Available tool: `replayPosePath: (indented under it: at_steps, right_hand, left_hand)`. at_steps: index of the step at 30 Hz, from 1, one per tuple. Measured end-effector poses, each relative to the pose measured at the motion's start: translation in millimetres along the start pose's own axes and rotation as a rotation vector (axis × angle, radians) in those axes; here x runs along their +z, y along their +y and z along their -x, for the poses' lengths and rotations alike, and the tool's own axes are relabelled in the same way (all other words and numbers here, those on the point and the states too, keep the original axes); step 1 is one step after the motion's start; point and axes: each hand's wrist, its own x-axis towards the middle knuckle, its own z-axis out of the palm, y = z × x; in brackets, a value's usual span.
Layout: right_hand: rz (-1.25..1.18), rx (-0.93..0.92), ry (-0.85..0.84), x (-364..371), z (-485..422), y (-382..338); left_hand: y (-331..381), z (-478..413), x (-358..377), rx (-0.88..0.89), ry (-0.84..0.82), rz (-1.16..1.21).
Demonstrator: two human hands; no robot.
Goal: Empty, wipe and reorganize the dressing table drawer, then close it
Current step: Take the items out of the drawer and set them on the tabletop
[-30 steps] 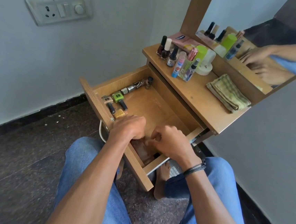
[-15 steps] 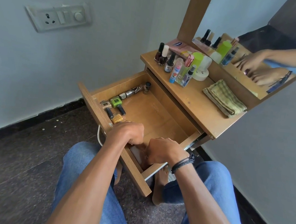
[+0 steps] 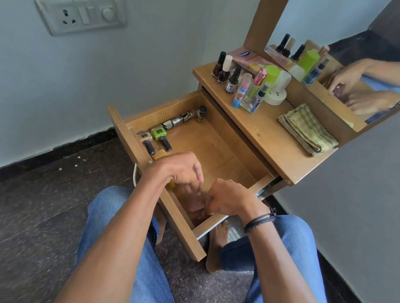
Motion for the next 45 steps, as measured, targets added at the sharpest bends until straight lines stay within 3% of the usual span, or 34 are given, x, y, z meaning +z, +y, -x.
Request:
replayPosePath:
  at_steps: [6,15,20,24,30,39,45]
  right_hand:
    - [-0.063,0.031,0.074,2.5,1.2,6.2]
    - [-0.437,0.016,0.557,-1.8,8.4,41.7]
    - [-0.754,-0.081,0.742,-15.7,14.4,51.5]
    - [-0.934,-0.040,0.927,-40.7,13.1,59.2]
    - [-0.807,0.026,1.201,-78.4,-7.6,71.6]
    - [-0.689,0.075,1.226,-81.2,-46.2,79.4]
    - [-0.645,0.117,1.193,-78.7,-56.1,80.8]
  left_hand:
    - [-1.2,1.0,-0.8,0.054,0.209,0.137]
    - [-5.3,7.1,-2.6,0.202,0.401,0.160]
    - [-7.3,4.0,-0.5,0.201,0.425,0.116]
    - [-8.1,1.2,2.3,0.185,0.343,0.054]
    - [-5.8,-3.3,6.2,0.124,0.295,-0.074]
    - [-5.9,-6.0,3.4,0.151,0.415,-0.058]
    - [13.3,1.7,-1.0,0.277,0.732,0.151]
